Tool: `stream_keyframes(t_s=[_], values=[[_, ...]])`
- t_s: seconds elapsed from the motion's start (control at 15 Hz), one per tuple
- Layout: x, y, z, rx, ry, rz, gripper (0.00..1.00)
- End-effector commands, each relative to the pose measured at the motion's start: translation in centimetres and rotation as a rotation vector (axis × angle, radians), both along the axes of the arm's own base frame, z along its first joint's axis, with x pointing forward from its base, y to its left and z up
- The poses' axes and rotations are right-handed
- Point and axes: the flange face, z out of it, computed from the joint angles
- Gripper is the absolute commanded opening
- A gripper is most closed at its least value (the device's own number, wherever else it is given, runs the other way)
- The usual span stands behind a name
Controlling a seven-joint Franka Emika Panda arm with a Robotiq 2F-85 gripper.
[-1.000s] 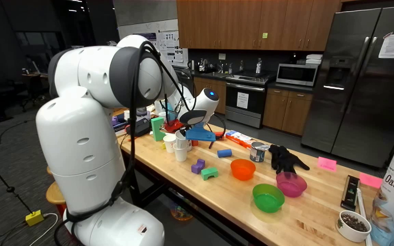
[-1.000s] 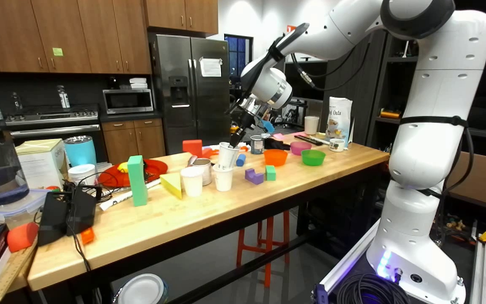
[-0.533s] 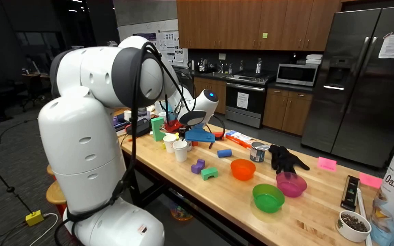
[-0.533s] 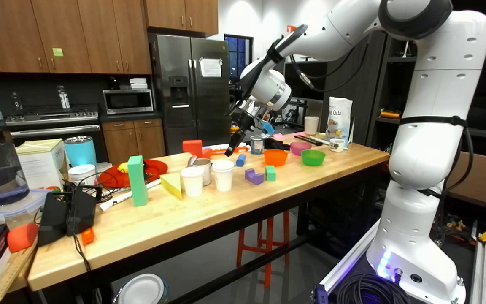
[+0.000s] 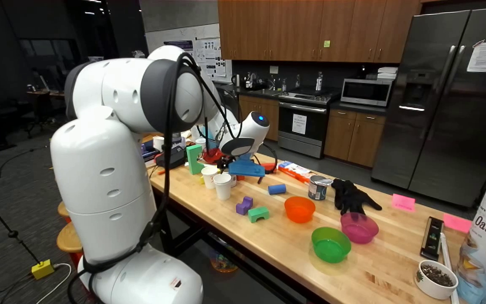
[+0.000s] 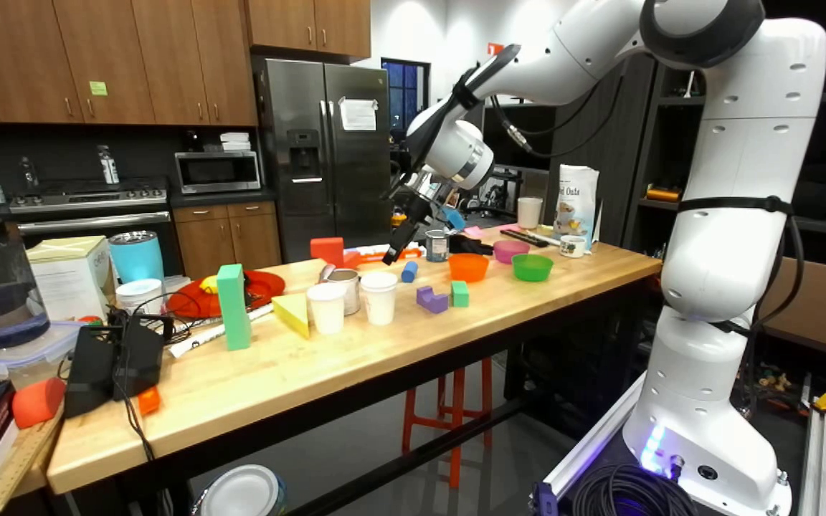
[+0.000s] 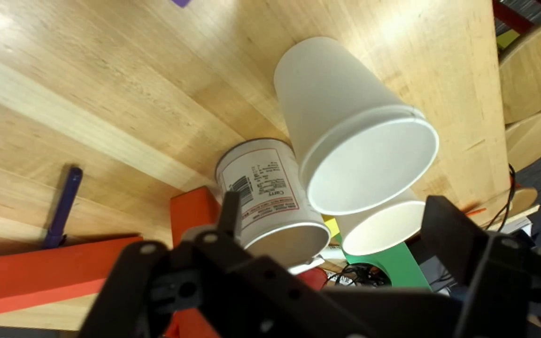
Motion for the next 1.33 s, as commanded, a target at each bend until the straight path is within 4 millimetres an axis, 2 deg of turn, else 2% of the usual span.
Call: stream_keyframes(t_s=[0.0,1.27], values=[[1.0,0.2,-0.6,0.004,0.023,0.009,1.00],[4.0,-0.3,-4.8,0.040,0.128,0.023,1.00]])
